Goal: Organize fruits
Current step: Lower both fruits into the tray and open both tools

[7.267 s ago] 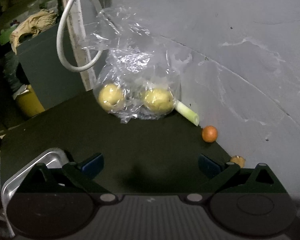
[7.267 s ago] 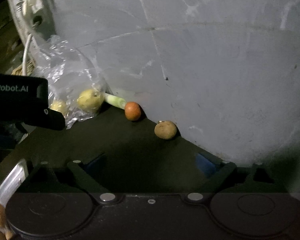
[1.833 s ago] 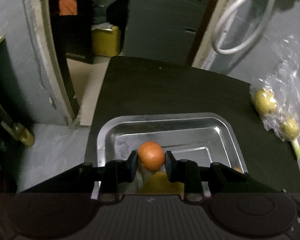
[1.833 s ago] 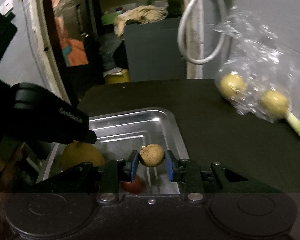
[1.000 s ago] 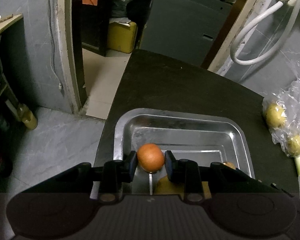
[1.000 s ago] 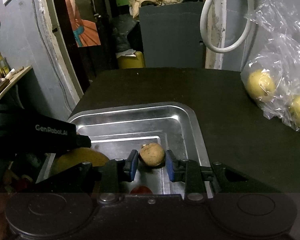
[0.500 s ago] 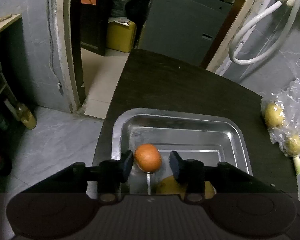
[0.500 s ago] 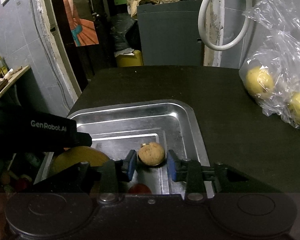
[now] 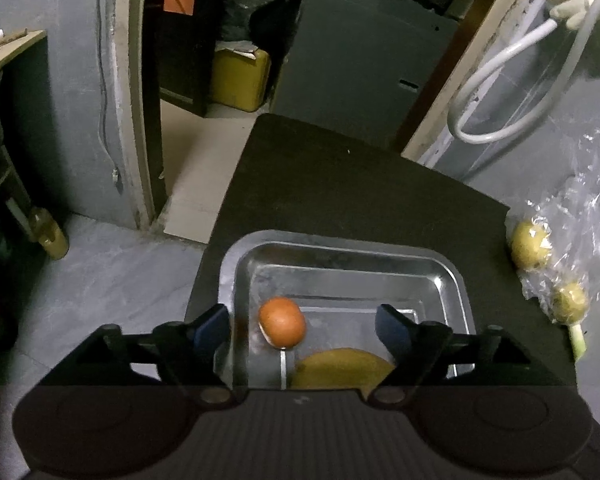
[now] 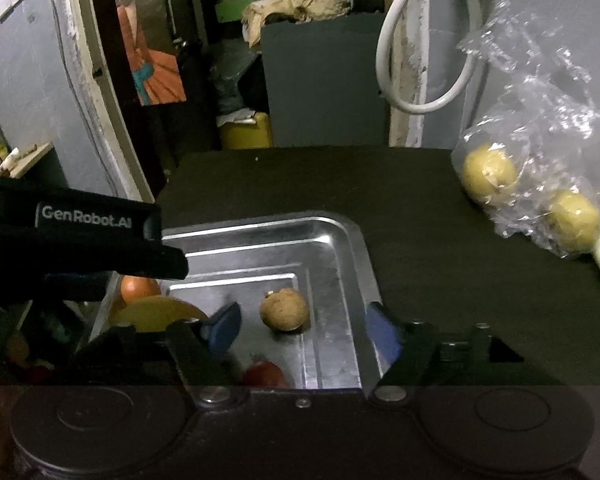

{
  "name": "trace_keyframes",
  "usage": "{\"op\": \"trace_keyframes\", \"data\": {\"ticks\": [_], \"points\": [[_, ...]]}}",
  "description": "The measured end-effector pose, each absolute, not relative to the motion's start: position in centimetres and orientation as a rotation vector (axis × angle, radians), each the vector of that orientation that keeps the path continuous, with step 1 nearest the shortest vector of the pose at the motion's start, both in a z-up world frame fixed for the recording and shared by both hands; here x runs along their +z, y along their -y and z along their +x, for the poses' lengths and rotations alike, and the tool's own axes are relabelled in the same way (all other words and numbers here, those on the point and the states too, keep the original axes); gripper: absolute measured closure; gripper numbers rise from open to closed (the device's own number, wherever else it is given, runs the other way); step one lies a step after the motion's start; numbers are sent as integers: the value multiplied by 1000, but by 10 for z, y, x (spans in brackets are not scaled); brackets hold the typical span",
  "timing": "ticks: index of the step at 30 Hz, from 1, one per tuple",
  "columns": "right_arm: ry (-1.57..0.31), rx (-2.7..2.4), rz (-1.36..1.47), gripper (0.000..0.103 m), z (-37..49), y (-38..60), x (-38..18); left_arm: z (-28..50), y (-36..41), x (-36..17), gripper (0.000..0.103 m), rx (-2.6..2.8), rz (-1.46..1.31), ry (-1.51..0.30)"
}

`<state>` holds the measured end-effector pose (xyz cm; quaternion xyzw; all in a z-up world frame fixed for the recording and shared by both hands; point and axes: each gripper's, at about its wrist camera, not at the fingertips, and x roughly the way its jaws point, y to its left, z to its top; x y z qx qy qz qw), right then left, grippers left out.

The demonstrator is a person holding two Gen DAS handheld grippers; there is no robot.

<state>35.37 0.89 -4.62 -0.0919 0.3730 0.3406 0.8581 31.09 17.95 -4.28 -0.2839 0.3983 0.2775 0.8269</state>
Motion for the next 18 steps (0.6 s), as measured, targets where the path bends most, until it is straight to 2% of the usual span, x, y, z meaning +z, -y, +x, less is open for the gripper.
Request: {"op": "trace_keyframes", "data": {"ticks": [9,18], "points": [[-709,676,-175,4,346,3,-24,296,-175,-26,1,609,-557,-812],[-683,625,-142,1,338,17,-8,280,-174,-16,1,640,-552,-805]]}}
